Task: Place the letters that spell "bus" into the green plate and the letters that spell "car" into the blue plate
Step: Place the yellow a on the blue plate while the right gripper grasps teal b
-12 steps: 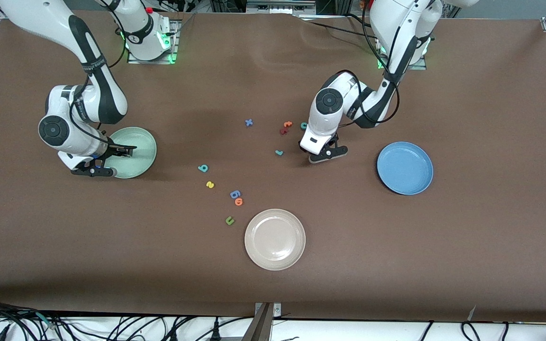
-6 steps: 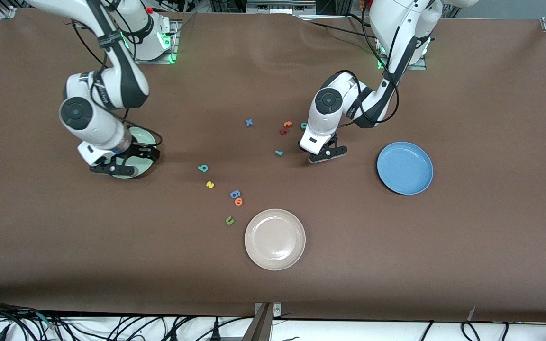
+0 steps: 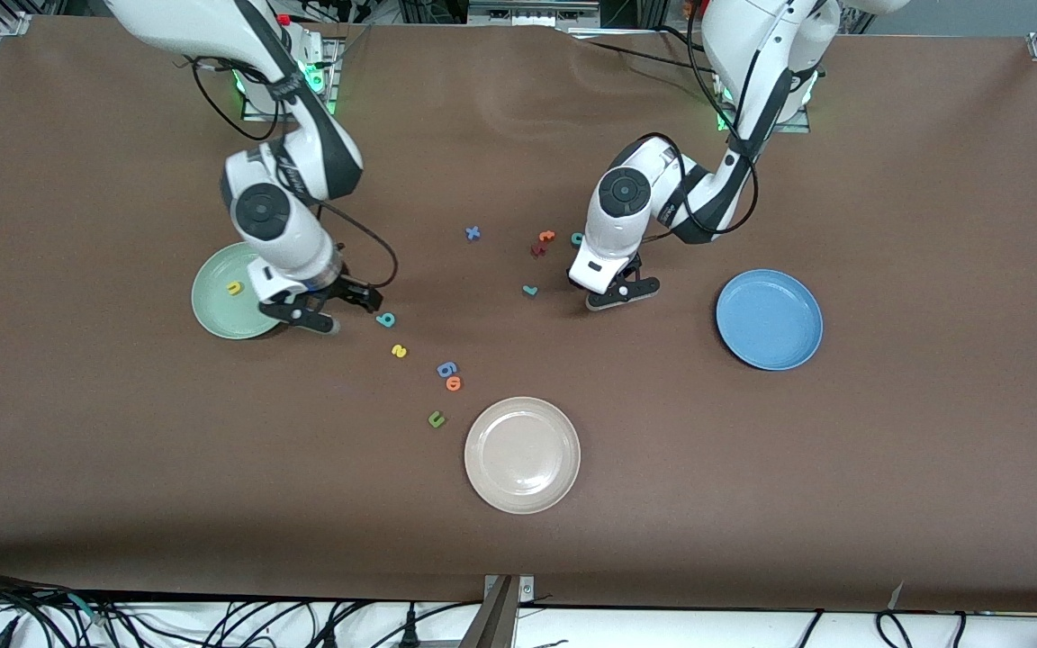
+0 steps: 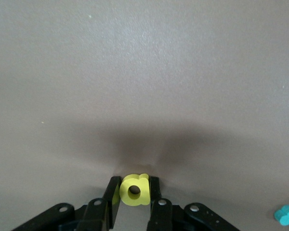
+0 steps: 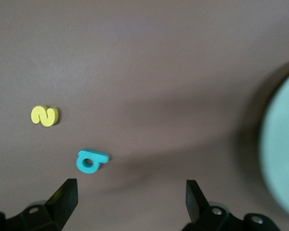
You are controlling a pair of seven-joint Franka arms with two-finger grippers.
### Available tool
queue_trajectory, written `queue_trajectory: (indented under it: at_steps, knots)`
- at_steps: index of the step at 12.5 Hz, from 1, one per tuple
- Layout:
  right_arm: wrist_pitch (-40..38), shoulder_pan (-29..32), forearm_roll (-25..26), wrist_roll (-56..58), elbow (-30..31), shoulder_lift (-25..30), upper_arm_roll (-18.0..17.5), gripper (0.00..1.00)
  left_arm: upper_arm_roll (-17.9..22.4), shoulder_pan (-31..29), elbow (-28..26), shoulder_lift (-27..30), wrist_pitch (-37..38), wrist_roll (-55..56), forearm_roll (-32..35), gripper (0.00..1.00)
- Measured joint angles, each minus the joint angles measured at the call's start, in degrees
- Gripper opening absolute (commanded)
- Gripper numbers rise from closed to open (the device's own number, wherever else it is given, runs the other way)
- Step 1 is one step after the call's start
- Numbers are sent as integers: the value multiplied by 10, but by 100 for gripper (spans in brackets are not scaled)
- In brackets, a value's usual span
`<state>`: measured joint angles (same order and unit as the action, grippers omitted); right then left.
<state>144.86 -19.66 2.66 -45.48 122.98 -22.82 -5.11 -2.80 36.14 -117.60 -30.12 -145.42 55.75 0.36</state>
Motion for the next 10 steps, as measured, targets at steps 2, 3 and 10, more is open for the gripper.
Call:
queue_trajectory:
  at_steps: [2,3,10]
  knots:
    - [38,-13,0,-44,-6,-31,0,99,5,-12,28,3,62,-18,1,23]
    - [48,-17,0,-57,-11,-42,0,99,6,-25,55,5,114,-48,1,23]
    - [53,-20,0,-69,-27,-63,1,90,9,-161,127,21,298,-374,8,23]
